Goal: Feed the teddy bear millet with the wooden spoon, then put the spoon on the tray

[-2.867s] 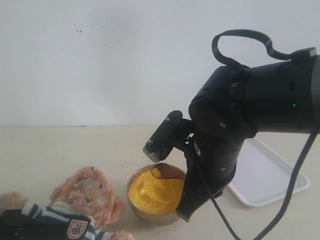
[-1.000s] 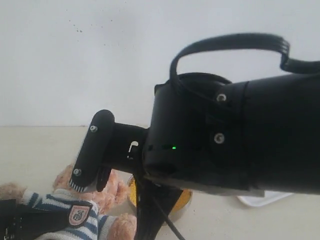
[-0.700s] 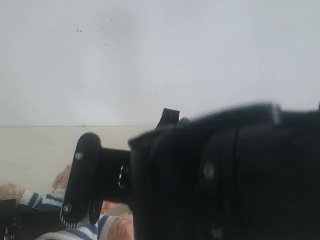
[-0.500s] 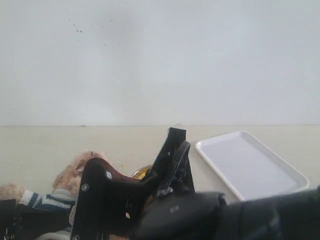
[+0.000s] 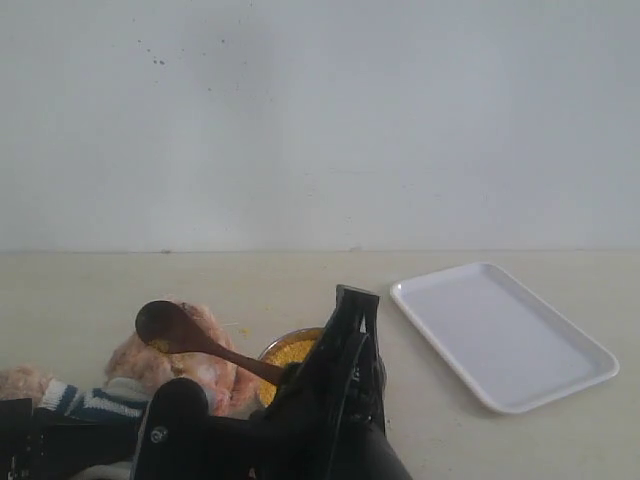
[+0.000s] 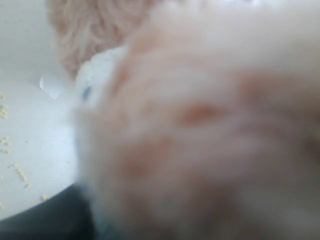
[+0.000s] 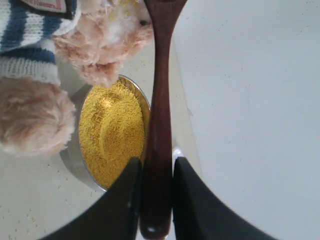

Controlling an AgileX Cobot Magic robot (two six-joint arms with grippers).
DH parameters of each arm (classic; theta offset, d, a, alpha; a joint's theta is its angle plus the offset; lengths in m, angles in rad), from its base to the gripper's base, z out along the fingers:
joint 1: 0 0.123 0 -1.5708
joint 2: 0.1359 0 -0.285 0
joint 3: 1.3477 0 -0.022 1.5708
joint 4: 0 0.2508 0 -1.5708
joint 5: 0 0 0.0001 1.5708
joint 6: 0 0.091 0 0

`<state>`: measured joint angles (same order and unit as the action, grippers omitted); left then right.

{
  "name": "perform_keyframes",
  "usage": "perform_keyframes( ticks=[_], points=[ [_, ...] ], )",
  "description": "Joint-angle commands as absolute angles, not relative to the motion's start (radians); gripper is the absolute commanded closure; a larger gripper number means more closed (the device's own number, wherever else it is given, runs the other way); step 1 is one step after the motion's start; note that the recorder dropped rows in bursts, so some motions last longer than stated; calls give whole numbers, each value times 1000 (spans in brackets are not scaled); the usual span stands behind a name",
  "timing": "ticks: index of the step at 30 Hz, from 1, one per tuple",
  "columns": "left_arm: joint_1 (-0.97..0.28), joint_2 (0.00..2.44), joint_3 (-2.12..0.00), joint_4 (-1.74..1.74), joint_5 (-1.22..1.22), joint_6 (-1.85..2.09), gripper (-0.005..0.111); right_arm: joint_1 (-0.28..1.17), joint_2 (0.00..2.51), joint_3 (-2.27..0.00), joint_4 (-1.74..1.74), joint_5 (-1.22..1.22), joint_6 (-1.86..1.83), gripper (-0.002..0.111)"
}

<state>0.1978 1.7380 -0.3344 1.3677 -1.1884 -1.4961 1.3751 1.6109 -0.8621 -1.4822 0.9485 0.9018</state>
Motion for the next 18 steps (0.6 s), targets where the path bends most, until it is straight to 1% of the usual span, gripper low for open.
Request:
perform_keyframes(
  ticks=[1, 13, 18],
  points=[
    [199, 1734, -330, 1368, -1221, -1494, 103, 1378, 1606, -857, -1497, 947, 871, 108],
    [199, 1734, -330, 1368, -1221, -1494, 103, 1376, 1606, -857, -1519, 898, 680, 108],
    [199, 1734, -330, 1368, -1221, -1494, 103, 1376, 1606, -857, -1565, 921, 678, 108]
  ],
)
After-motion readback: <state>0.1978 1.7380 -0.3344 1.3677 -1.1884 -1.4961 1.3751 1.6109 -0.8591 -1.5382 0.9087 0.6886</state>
